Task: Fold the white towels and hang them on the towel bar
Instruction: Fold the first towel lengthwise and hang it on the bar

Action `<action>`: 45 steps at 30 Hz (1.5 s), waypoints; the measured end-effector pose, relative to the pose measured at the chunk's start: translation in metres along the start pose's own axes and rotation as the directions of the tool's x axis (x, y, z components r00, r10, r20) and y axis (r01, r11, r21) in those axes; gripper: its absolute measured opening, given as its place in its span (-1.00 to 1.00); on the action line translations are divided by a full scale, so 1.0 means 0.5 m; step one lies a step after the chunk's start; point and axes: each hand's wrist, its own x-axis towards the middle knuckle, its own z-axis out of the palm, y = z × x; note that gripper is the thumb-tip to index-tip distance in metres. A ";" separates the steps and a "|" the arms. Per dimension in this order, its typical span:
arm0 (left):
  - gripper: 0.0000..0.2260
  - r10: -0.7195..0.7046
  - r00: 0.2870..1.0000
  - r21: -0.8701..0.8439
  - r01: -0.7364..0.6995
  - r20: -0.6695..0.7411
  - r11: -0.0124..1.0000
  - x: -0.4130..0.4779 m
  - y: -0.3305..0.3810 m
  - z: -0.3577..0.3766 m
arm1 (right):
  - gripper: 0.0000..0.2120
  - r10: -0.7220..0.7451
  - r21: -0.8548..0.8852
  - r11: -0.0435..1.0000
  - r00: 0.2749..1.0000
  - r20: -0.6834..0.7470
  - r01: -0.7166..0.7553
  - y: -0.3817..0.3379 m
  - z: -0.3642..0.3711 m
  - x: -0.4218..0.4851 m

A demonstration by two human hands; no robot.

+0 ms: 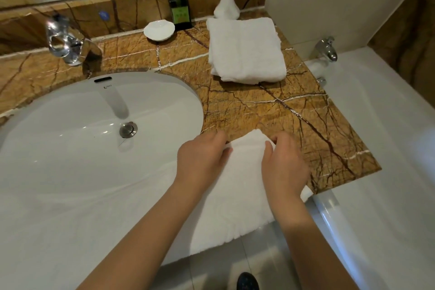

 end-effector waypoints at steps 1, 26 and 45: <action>-0.87 0.066 0.998 0.058 -0.066 -0.013 0.996 -0.003 0.007 -0.001 | -0.83 -0.033 0.006 0.999 0.999 -0.038 0.033 -0.003 -0.006 0.000; -0.73 -0.038 0.876 -0.612 0.367 0.482 0.701 -0.107 -0.208 -0.095 | -0.41 -0.458 0.026 0.876 0.813 0.359 0.482 0.015 -0.004 -0.086; -0.85 0.045 0.745 -0.553 0.452 0.666 0.700 -0.090 -0.191 -0.121 | -0.43 -0.439 0.001 0.884 0.829 0.346 0.468 0.015 0.001 -0.084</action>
